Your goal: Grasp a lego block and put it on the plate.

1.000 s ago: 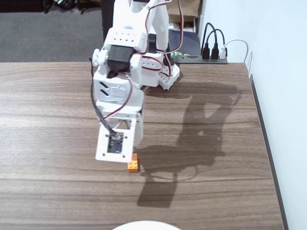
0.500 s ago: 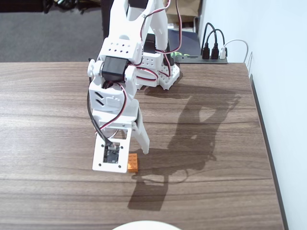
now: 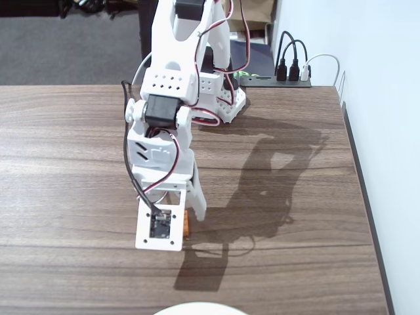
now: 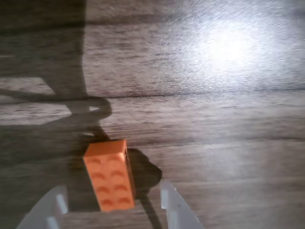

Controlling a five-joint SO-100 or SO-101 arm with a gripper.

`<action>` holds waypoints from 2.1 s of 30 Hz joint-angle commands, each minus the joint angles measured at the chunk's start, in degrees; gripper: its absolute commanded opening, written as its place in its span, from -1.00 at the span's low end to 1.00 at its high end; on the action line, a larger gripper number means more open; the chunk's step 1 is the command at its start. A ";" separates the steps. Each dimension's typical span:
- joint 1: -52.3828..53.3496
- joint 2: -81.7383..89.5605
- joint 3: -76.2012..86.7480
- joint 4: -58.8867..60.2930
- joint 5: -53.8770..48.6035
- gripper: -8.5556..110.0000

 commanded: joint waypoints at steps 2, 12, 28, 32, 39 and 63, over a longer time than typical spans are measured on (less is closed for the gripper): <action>-0.97 -0.09 -3.43 -0.79 0.44 -0.48; -1.67 -1.41 -3.69 -2.90 0.79 -0.65; -2.90 2.81 -2.72 -4.13 3.52 -0.82; -3.60 9.49 -3.25 -4.04 5.89 -0.82; -3.96 15.64 -7.03 -10.46 13.10 -0.82; -7.29 -18.54 -45.00 -16.00 33.66 -0.80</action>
